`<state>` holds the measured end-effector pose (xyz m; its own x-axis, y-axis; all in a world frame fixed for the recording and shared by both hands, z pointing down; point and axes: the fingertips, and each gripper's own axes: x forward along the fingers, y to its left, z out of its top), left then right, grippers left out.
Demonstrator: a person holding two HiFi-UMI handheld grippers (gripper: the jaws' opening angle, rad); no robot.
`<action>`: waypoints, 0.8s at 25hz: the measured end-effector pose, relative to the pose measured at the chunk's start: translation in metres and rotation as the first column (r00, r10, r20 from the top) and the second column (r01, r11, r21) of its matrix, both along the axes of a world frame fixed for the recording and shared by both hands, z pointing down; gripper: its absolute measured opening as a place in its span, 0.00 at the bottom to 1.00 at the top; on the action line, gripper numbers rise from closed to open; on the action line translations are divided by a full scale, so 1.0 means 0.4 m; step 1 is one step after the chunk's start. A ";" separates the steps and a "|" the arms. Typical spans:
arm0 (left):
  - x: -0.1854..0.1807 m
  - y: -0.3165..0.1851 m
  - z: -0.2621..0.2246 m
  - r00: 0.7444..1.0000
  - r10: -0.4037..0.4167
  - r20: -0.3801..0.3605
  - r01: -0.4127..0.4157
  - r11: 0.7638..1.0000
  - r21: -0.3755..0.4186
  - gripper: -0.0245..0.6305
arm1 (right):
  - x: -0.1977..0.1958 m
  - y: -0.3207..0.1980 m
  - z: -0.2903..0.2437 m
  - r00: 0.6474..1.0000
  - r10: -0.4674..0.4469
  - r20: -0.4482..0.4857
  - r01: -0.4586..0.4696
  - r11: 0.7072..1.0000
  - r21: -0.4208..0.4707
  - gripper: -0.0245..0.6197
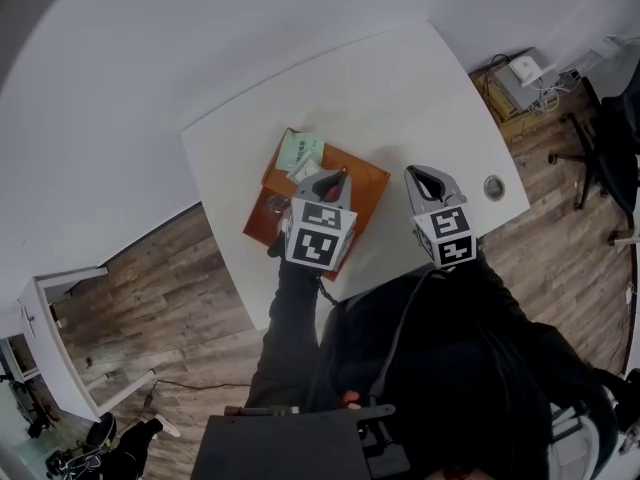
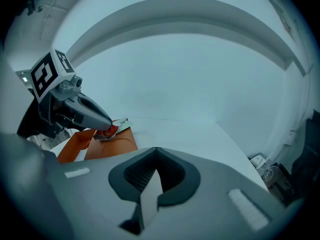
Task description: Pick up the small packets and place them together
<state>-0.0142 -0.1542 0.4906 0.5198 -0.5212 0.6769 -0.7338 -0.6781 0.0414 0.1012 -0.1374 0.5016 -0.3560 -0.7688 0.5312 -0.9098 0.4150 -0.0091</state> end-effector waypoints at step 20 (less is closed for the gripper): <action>0.083 0.019 0.089 0.998 0.067 -0.015 -0.068 0.997 -0.048 0.07 | 0.039 0.006 0.008 0.999 0.036 -0.008 -0.036 0.999 -0.012 0.03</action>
